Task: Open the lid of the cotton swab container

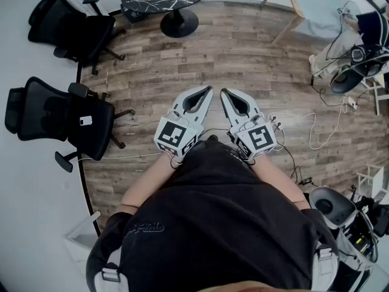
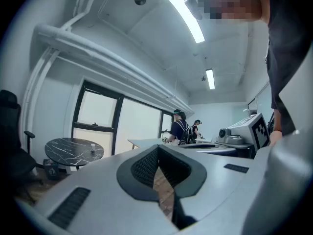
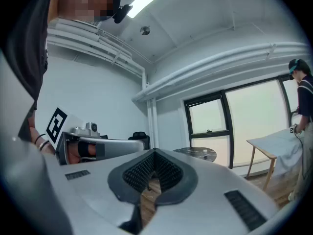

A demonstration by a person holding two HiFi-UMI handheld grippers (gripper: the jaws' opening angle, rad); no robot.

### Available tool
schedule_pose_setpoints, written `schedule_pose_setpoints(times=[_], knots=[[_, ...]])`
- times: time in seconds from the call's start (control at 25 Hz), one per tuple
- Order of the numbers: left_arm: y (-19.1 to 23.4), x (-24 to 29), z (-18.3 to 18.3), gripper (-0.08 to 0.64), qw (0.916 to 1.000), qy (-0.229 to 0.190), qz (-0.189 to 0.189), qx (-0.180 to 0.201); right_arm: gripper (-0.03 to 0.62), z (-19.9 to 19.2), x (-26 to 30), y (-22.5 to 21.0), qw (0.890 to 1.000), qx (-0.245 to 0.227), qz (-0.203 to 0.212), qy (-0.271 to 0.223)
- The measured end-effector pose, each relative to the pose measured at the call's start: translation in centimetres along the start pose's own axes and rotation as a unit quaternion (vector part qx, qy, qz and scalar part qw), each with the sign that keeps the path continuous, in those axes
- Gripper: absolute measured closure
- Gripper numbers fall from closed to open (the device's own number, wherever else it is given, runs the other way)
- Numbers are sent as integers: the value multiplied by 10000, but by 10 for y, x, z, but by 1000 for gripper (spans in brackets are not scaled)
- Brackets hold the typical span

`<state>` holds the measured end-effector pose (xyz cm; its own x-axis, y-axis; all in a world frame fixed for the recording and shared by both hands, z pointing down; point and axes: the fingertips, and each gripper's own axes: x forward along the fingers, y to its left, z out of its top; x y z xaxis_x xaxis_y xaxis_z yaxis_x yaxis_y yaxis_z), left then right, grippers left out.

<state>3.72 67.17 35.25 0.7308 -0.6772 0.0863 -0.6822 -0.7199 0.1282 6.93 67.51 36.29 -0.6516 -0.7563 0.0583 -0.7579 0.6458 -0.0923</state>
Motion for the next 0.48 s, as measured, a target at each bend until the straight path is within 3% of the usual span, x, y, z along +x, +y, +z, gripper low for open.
schedule_pose_setpoints(times=[0.48], knots=[[10, 6, -1, 545, 10000, 22, -23, -21, 569, 2, 9, -6, 10000, 38, -6, -44]])
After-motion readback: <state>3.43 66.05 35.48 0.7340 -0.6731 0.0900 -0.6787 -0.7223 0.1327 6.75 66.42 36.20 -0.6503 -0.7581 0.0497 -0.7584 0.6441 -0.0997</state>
